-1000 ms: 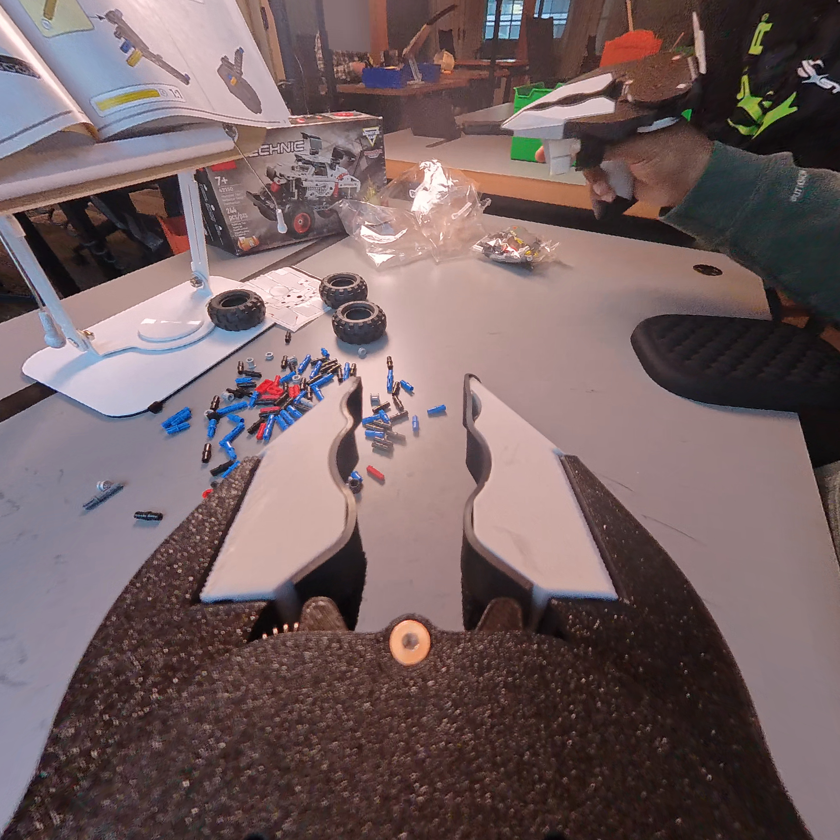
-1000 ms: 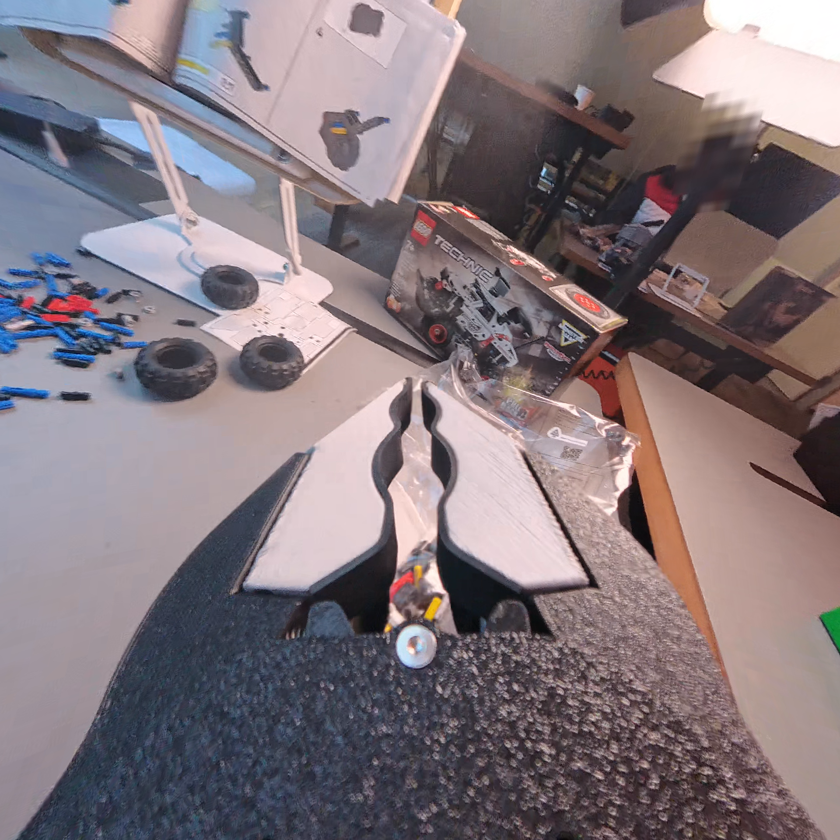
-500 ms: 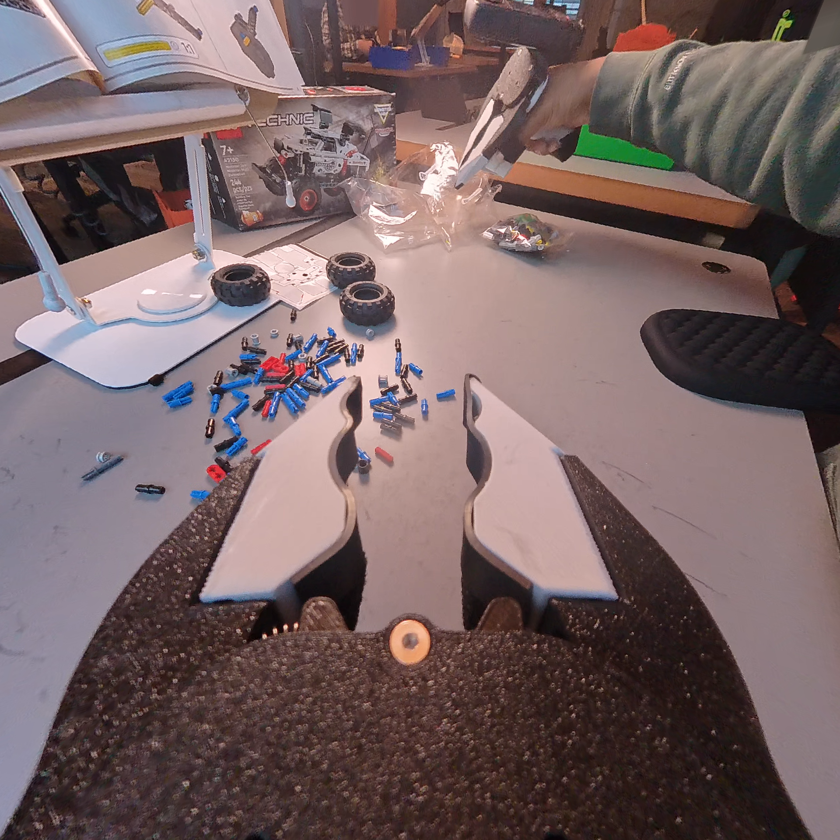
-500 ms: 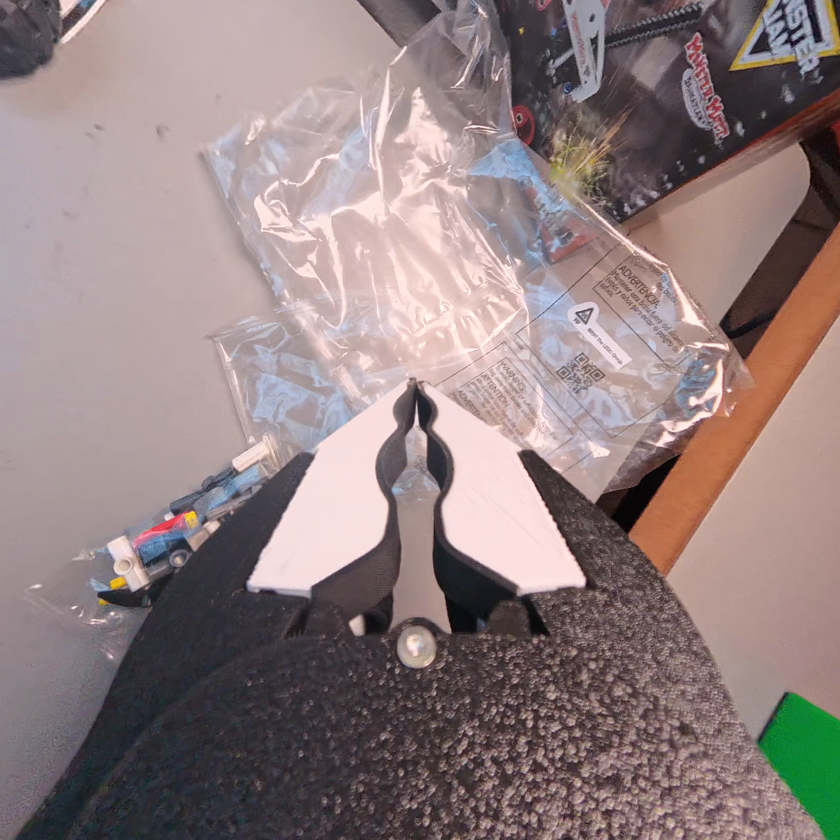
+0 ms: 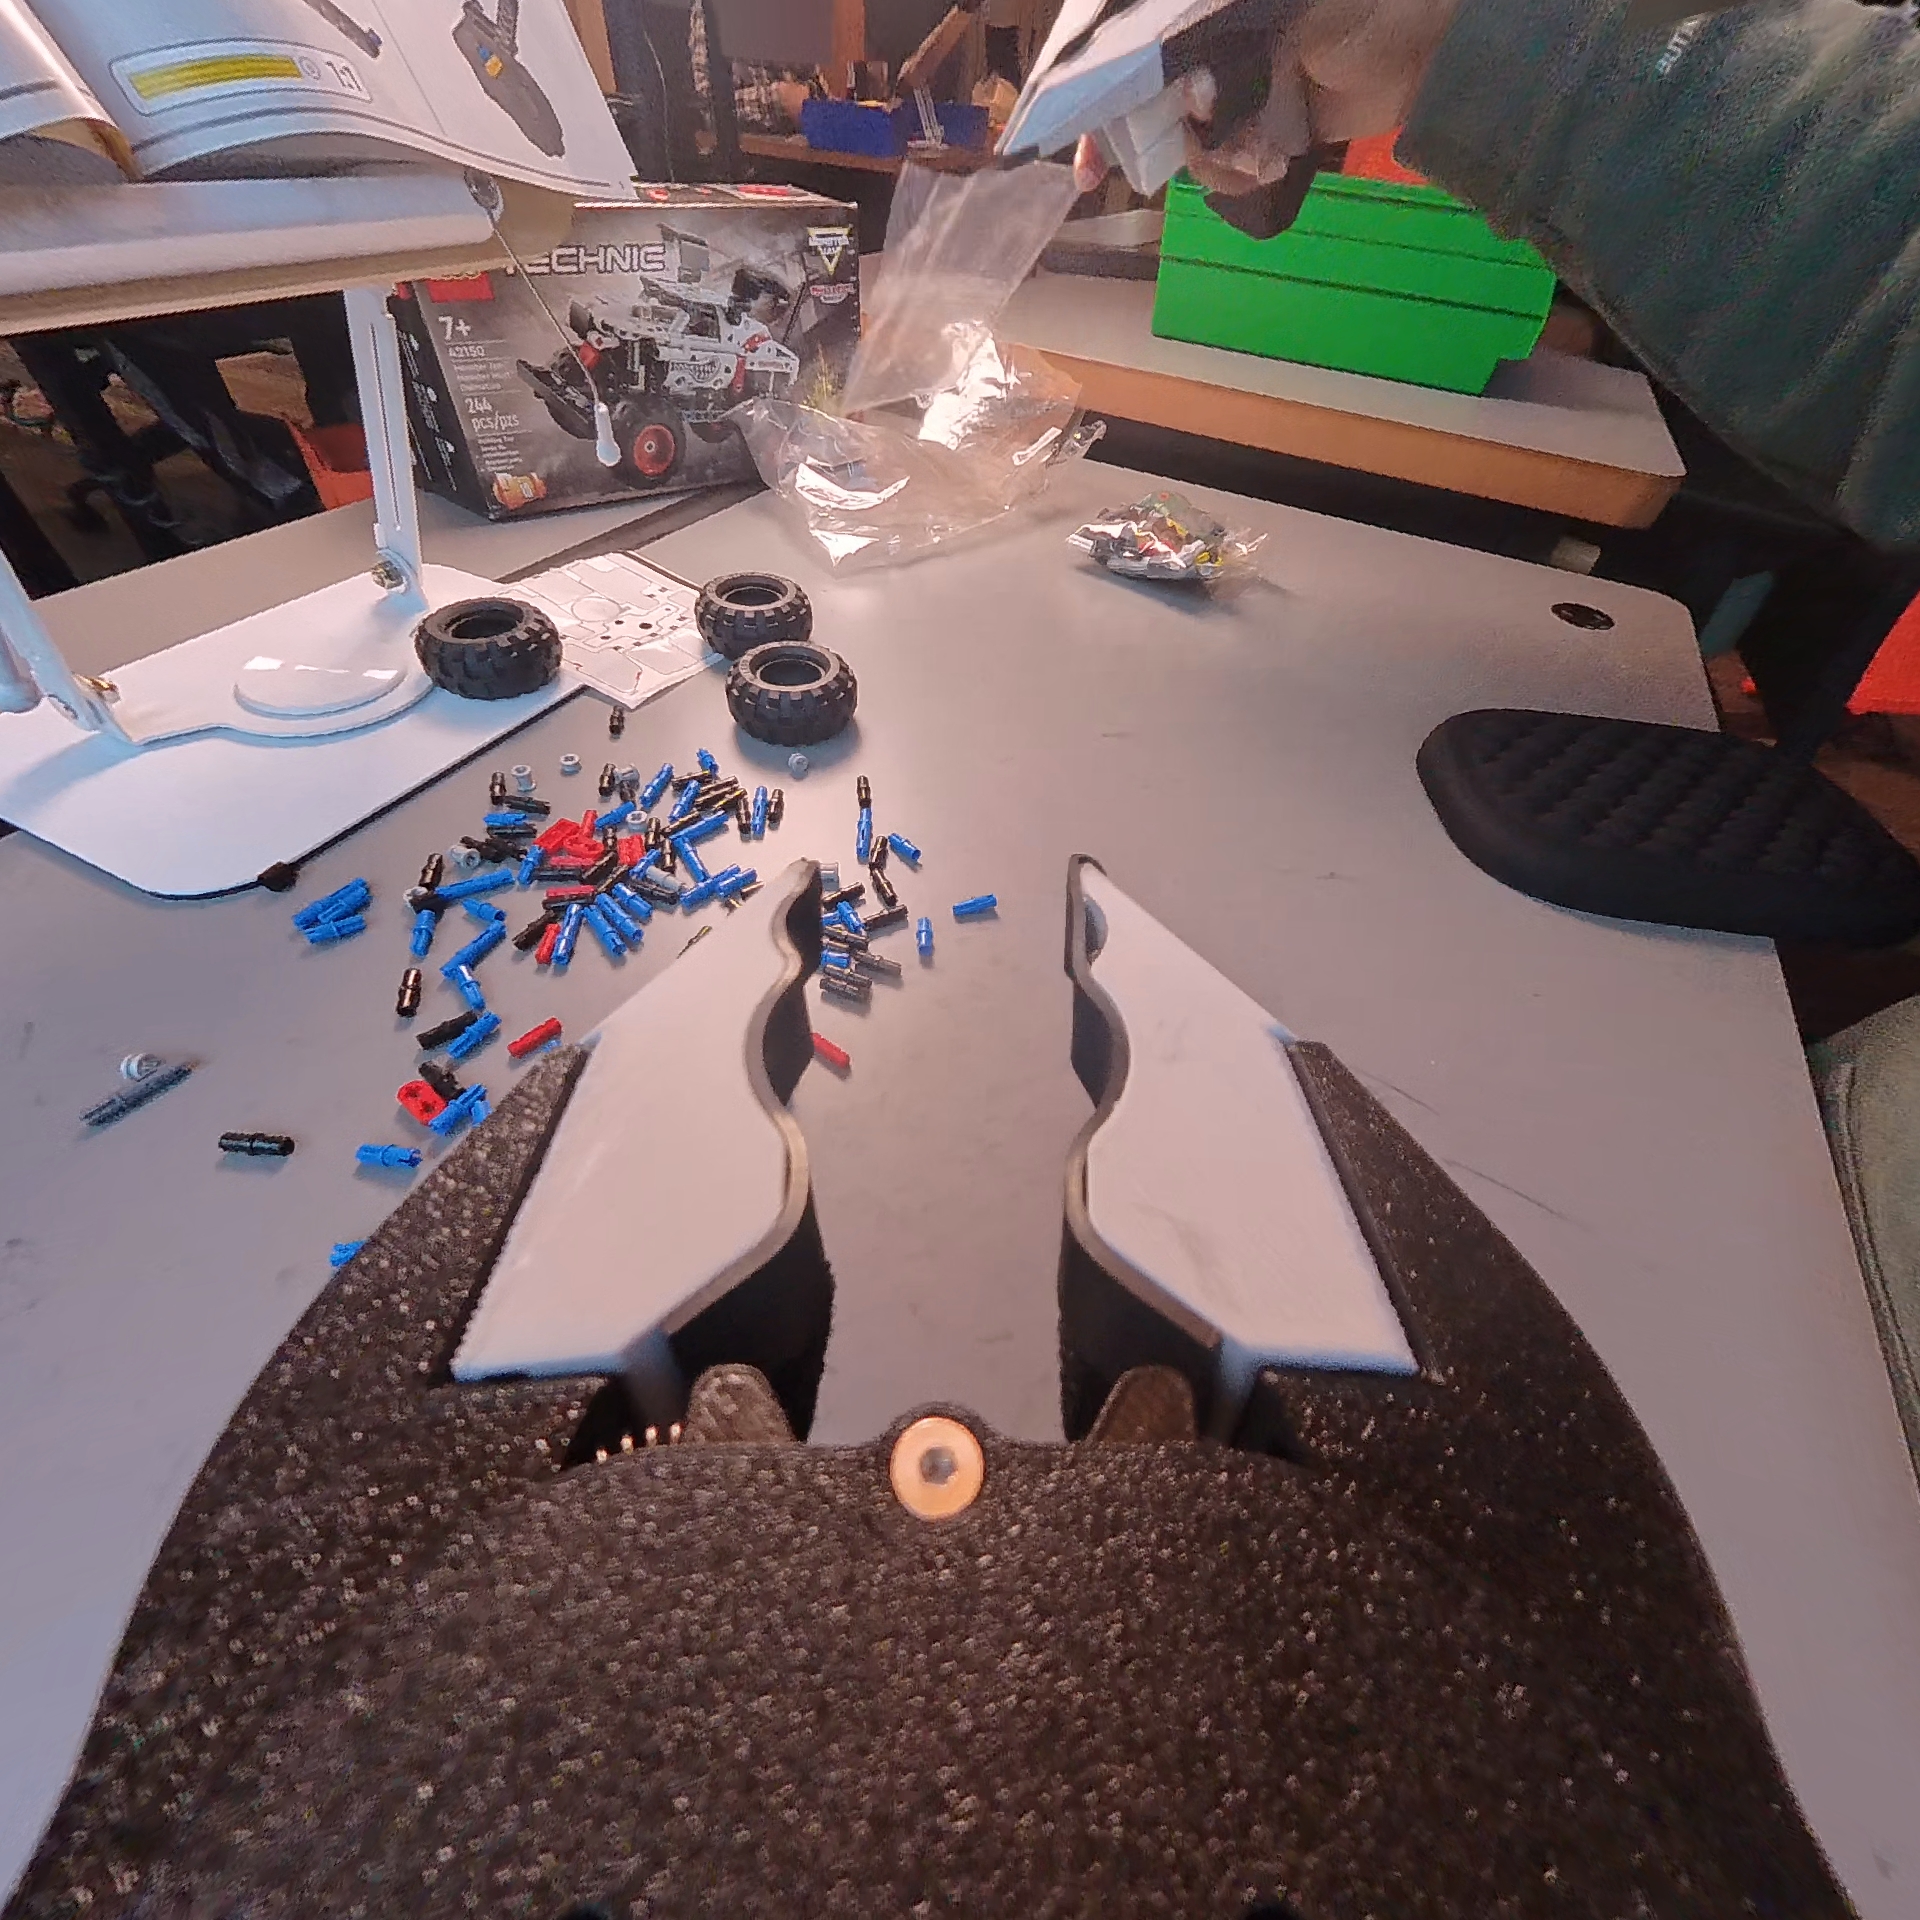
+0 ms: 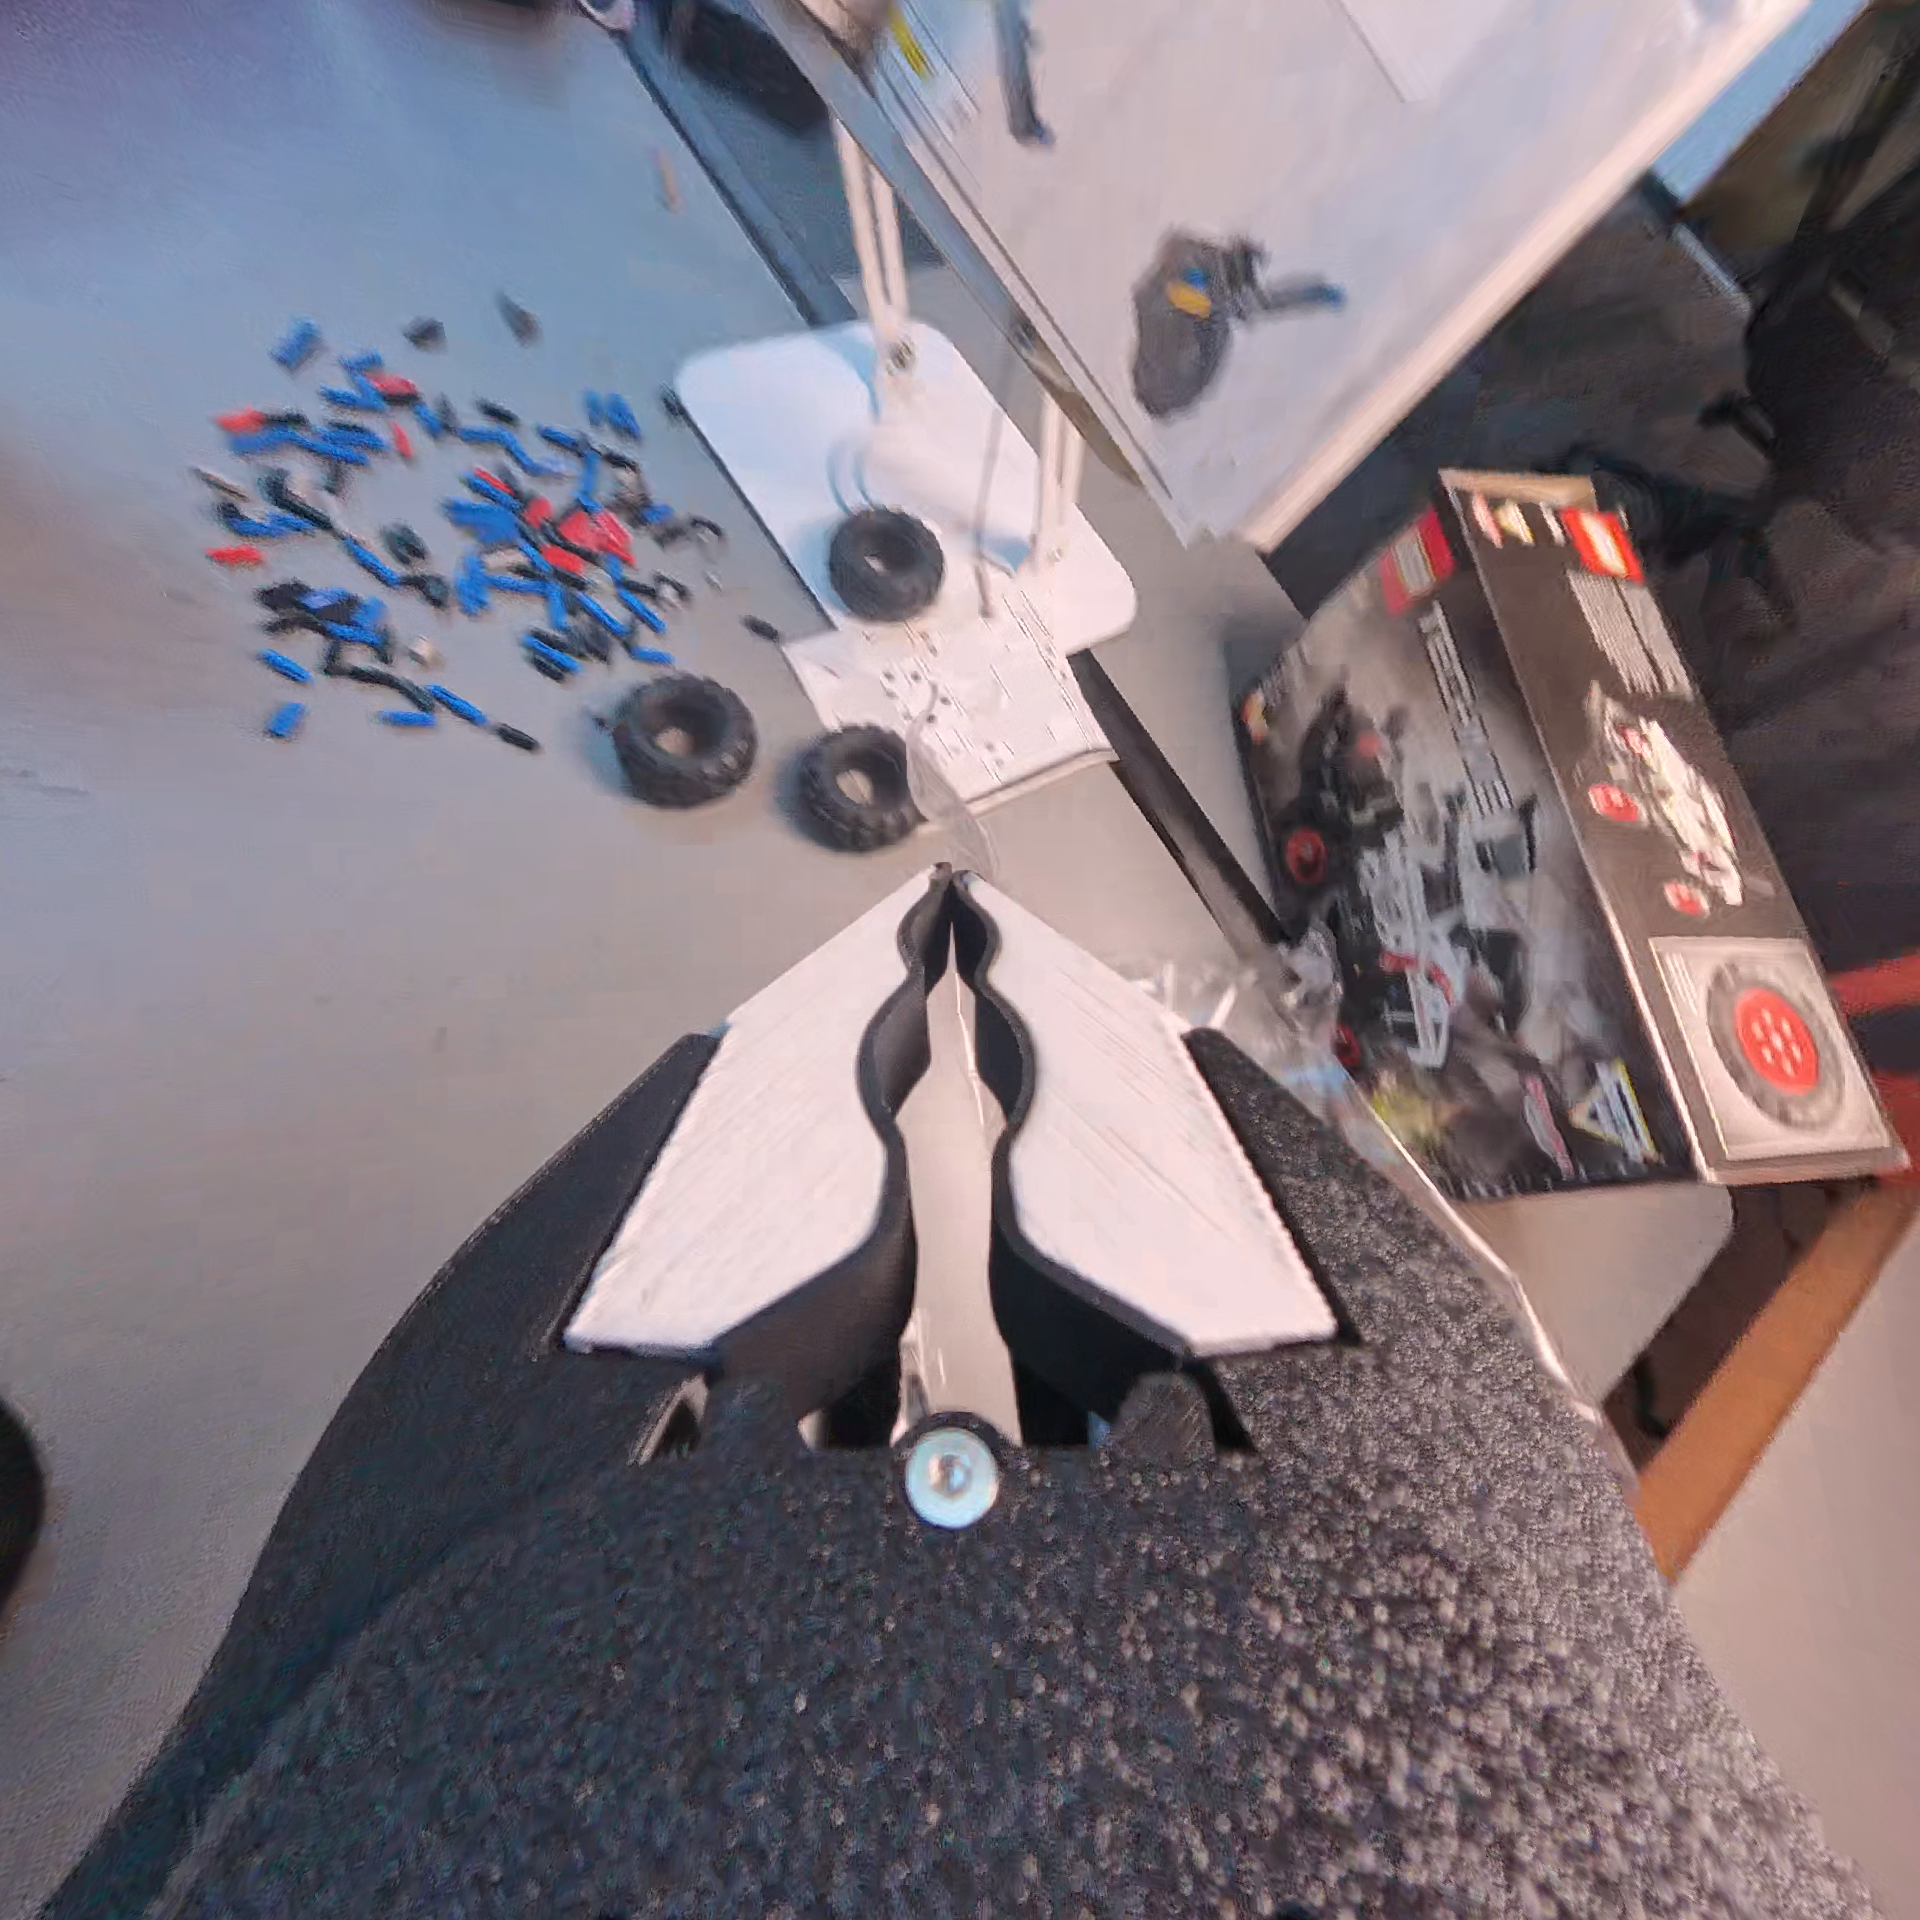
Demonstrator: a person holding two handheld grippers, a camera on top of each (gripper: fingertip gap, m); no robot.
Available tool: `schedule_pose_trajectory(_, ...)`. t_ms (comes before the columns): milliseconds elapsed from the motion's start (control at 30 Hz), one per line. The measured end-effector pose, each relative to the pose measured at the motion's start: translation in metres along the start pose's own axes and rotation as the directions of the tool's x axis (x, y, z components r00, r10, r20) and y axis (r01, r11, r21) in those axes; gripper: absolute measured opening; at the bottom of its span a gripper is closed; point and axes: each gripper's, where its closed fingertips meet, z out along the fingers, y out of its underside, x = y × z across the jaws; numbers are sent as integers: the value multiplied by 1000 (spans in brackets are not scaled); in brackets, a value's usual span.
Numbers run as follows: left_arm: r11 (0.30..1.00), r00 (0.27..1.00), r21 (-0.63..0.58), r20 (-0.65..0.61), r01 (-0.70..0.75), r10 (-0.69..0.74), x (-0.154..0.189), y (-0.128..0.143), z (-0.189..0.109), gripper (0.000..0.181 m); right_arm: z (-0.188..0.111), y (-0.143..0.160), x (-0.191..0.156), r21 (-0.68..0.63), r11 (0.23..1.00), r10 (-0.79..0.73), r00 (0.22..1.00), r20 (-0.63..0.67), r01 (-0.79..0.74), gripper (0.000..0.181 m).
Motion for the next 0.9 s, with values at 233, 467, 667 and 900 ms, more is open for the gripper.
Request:
schedule_pose_trajectory(233, 994, 995, 59, -36, -92, 94, 10, -19, 13, 84, 5, -105, -156, 245, 942, -292, 920, 261, 229, 0)
schedule_pose_trajectory(467, 957, 939, 51, -184, -285, 290, 46, -26, 10, 47, 37, -107, -292, 326, 901, -412, 799, 439, 285, 0)
schedule_pose_trajectory(667, 969, 934, -18, -271, -248, 234, 61, 5, 5, 0, 45, -101, -292, 418, 896, -297, 903, 310, 151, 0)
schedule_pose_trajectory(900, 984, 978, -92, -155, -152, 136, 36, 15, 19, 0, 61, -87, -283, 444, 855, -358, 924, 132, 268, 16)
